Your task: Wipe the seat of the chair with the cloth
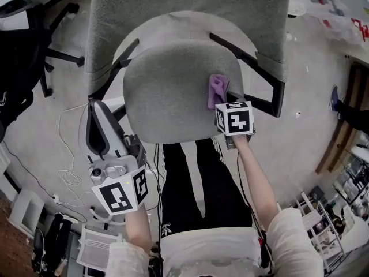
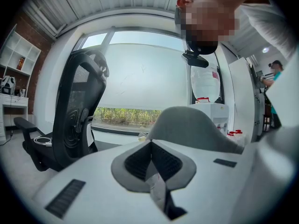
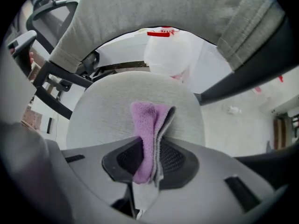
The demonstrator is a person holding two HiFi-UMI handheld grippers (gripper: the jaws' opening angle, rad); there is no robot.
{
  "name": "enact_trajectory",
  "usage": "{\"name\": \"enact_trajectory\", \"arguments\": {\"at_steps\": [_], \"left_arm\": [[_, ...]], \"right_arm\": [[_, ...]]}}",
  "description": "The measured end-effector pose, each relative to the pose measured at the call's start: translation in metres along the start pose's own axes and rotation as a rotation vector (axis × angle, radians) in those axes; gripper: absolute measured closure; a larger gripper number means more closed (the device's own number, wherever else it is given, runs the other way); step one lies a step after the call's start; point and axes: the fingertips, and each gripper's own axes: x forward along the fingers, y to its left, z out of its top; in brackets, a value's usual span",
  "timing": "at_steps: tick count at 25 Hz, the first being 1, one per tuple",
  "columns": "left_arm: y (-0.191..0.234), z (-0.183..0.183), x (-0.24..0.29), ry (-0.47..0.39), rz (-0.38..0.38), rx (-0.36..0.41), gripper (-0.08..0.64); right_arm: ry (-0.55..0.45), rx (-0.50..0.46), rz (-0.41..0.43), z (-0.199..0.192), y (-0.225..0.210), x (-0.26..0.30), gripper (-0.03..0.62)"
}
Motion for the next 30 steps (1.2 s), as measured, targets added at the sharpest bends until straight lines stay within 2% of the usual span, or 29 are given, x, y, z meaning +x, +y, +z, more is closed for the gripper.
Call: {"name": "enact_trajectory", "arguments": {"at_steps": [7,11,14,25,28,30], "left_arm": [[-0.012,0.0,0.006,0.002,-0.026,0.005,0.548],[-0.013,0.0,0.006,0.003,-0.036,0.006,0.548],[-0.012,-0.001,0.006,0.002,-0.032,0.005,0.548],[0.001,-0.005,0.001,0.005,-0.008,0.005,0.548],[0.008,-0.006,-0.001,0.004,0.01,0.006,0.548],[0.014,-0.005,-0.004,0.003,0.029,0.01,0.548]], "right_arm": [[0.015,0.035,-0.122,-0.006,-0.036,-0.009,0.5],[0.026,0.012,-0.221,-0.007,-0.049,-0.015,0.5],[0.021,0.018,-0.263,-0.006,-0.057,-0.016,0.5],[0.028,0.02,-0.28,-0.007,-0.067,-0.024,0.5],[-0.005,0.018,-0.268,-0.001,-0.053,-0.032,0.5],[-0.038,-0.003,-0.221,0.006,-0.029,-0.035,0.5]]}}
